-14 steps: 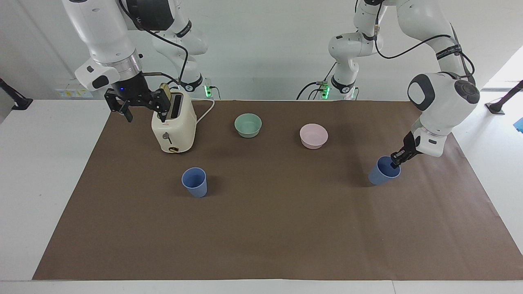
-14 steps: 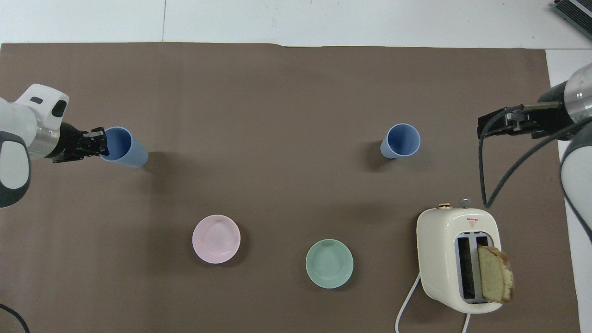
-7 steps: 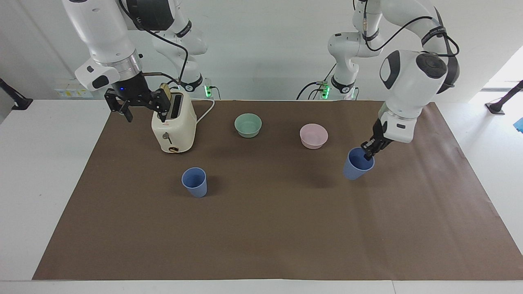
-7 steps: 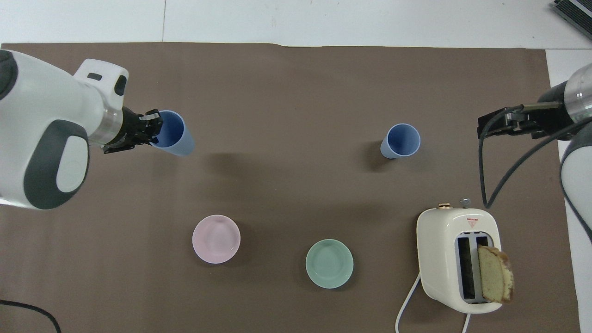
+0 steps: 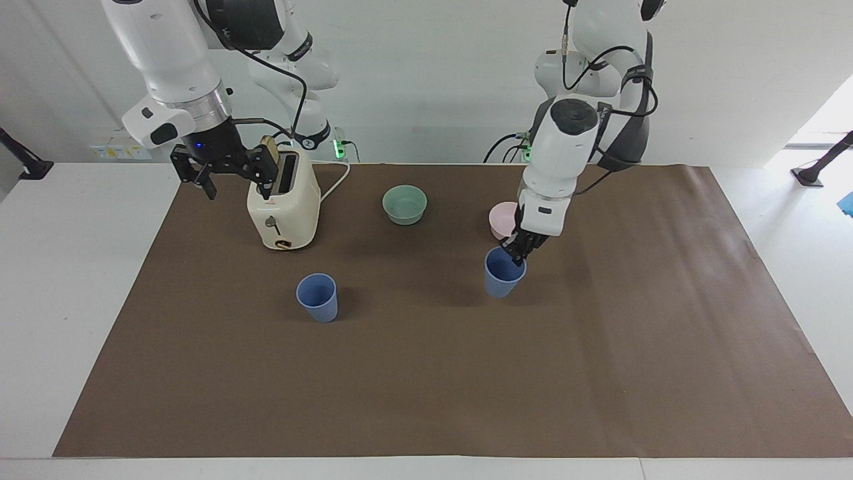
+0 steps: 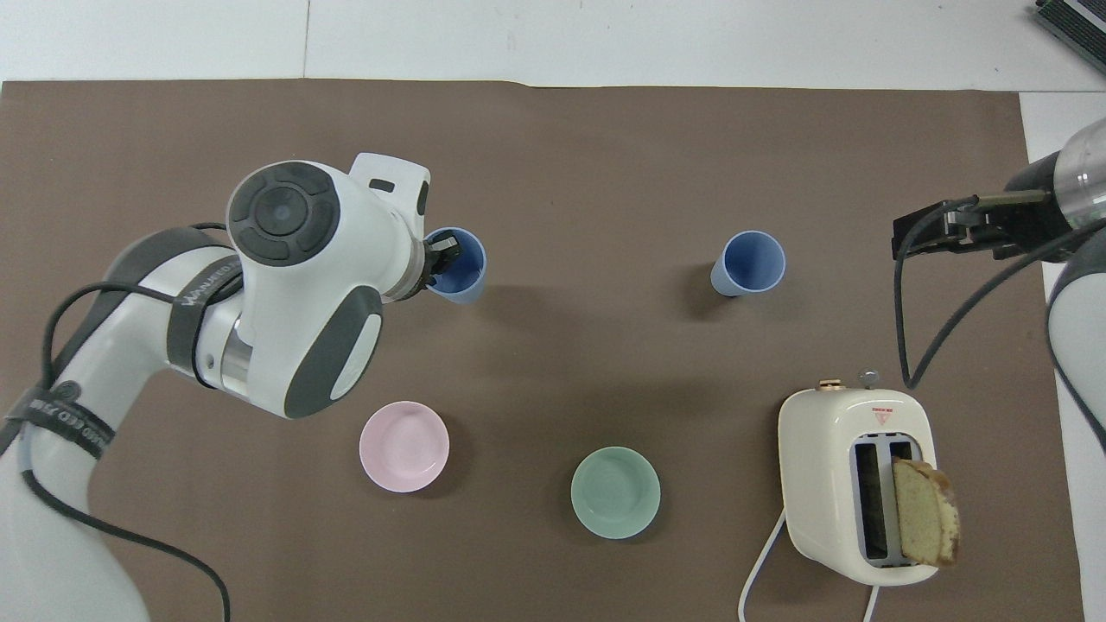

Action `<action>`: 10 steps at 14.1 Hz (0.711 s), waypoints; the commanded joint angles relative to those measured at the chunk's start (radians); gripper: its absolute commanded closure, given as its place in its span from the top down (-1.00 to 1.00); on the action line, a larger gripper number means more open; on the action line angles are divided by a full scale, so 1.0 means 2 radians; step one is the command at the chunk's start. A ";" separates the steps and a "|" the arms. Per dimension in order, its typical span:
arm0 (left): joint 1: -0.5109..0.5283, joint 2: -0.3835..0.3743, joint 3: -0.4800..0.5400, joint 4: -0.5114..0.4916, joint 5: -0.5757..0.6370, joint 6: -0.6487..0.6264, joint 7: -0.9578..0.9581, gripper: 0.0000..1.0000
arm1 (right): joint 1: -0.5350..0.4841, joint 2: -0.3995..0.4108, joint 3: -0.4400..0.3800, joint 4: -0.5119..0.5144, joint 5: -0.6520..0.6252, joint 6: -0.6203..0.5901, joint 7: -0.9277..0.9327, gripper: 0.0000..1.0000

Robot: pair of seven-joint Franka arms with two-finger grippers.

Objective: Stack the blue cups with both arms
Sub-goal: 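Carry the blue cup with the left gripper toward the table center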

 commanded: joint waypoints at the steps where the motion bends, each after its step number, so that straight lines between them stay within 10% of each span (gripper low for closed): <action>1: -0.027 0.026 0.008 0.006 0.012 0.033 -0.023 -1.00 | -0.004 -0.013 -0.001 -0.016 0.009 0.005 -0.009 1.00; 10: -0.056 0.038 0.007 -0.028 0.011 0.101 -0.040 -1.00 | -0.005 -0.013 -0.001 -0.015 0.009 0.005 -0.009 1.00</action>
